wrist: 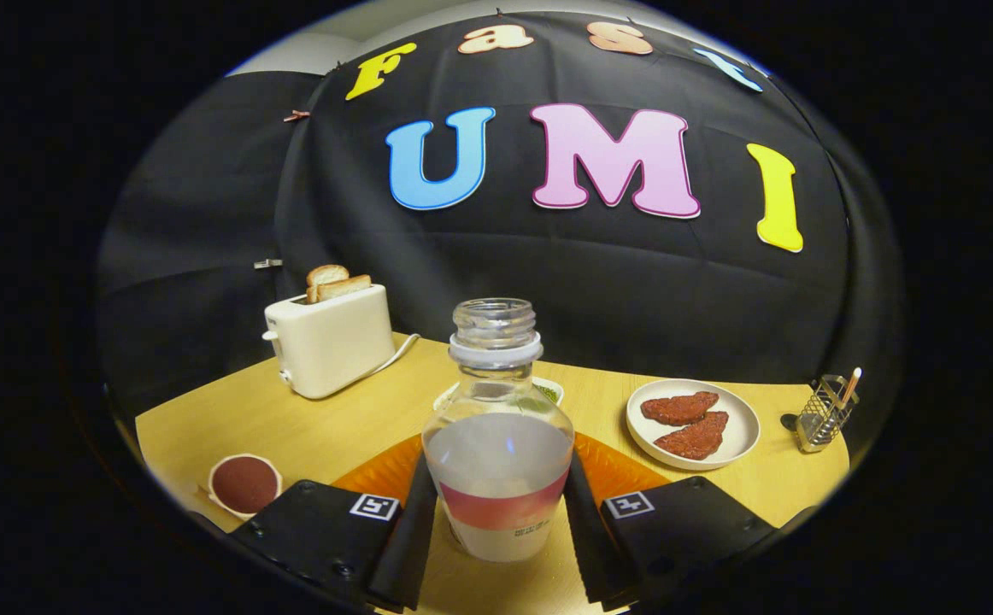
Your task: Take the bottle from table, then pour the juice into the cup, finally place the bottle on the coaster
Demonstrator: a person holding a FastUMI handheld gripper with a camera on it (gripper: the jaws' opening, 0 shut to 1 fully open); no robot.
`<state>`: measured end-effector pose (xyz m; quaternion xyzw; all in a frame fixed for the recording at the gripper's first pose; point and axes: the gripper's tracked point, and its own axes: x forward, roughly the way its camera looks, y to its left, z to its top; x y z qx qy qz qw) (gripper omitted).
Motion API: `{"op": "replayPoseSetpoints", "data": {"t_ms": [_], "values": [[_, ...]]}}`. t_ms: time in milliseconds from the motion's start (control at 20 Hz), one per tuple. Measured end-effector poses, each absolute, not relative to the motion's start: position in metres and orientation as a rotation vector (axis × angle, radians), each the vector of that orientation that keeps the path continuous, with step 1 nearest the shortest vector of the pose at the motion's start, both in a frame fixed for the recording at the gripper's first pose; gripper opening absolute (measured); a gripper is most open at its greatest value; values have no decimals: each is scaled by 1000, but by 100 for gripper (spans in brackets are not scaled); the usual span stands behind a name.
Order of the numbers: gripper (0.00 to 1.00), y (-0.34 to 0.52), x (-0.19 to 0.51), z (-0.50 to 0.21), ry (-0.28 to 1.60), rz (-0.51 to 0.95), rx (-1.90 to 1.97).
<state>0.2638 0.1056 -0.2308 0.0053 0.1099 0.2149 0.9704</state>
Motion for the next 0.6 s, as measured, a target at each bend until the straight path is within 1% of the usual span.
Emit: {"op": "replayPoseSetpoints", "data": {"t_ms": [300, 600], "values": [[73, 126, 277, -239, 153, 448, -20], [74, 120, 279, -245, 158, 432, 6]]}}
